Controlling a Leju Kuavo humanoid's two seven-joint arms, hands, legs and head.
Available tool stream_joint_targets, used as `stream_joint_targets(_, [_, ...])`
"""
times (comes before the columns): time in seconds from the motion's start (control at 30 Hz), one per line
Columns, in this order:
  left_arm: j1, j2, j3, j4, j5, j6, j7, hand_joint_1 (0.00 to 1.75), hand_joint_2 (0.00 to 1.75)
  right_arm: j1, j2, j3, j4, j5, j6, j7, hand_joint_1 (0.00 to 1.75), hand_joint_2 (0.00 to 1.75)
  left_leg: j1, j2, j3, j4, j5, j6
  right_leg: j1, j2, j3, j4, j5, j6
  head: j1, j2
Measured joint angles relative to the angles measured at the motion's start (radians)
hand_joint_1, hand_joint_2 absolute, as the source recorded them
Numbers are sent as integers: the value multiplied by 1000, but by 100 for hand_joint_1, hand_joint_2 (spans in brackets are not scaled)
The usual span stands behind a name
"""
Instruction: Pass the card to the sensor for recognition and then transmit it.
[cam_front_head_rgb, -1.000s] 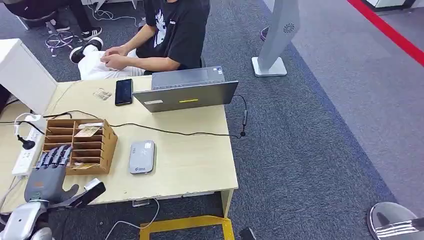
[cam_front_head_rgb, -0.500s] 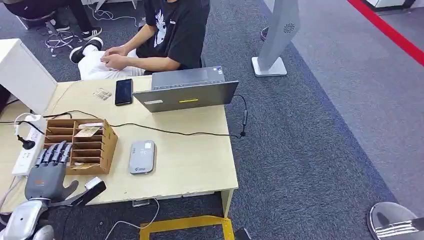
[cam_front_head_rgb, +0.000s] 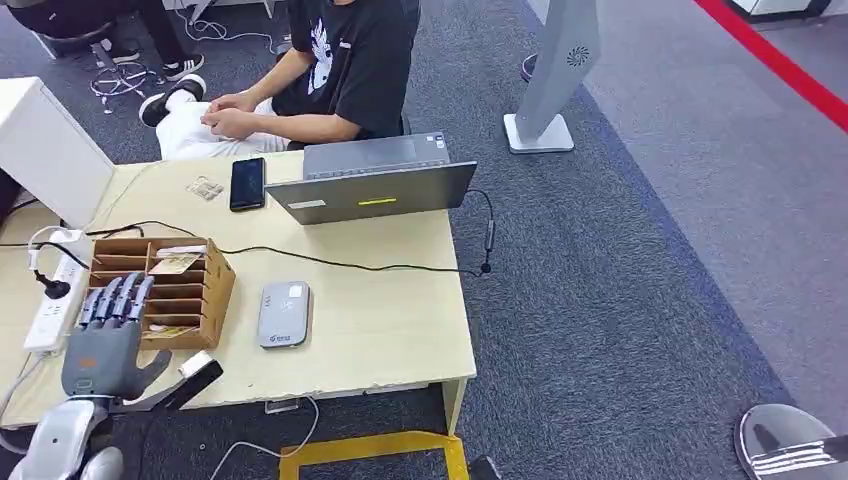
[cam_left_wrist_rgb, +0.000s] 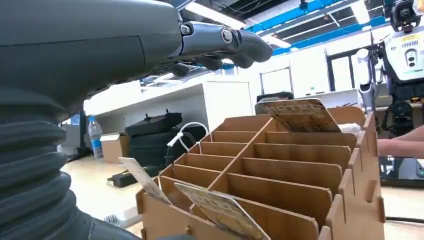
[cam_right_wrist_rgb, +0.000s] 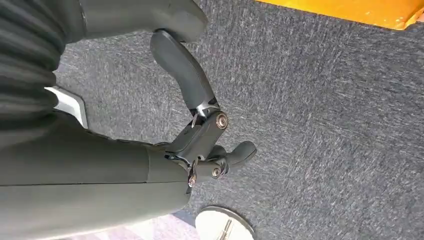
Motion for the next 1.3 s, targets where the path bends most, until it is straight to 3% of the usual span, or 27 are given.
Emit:
stream_joint_targets(0.57, [-15, -23, 0, 37, 21, -19, 2, 0, 175, 0, 0, 0, 2, -21, 0, -11, 0, 175, 0, 0, 0, 0, 0, 0, 0, 0, 0, 0, 0, 0, 0, 0])
stream_joint_targets(0.9, [-45, -43, 3, 170, 53, 21, -2, 0, 175, -4, 0, 0, 3, -37, 0, -21, 0, 175, 0, 0, 0, 0, 0, 0, 0, 0, 0, 0, 0, 0, 0, 0])
stream_joint_targets(1.3, [-54, -55, 8, 213, 56, 23, -2, 0, 175, -5, 0, 0, 3, -37, 0, -21, 0, 175, 0, 0, 0, 0, 0, 0, 0, 0, 0, 0, 0, 0, 0, 0])
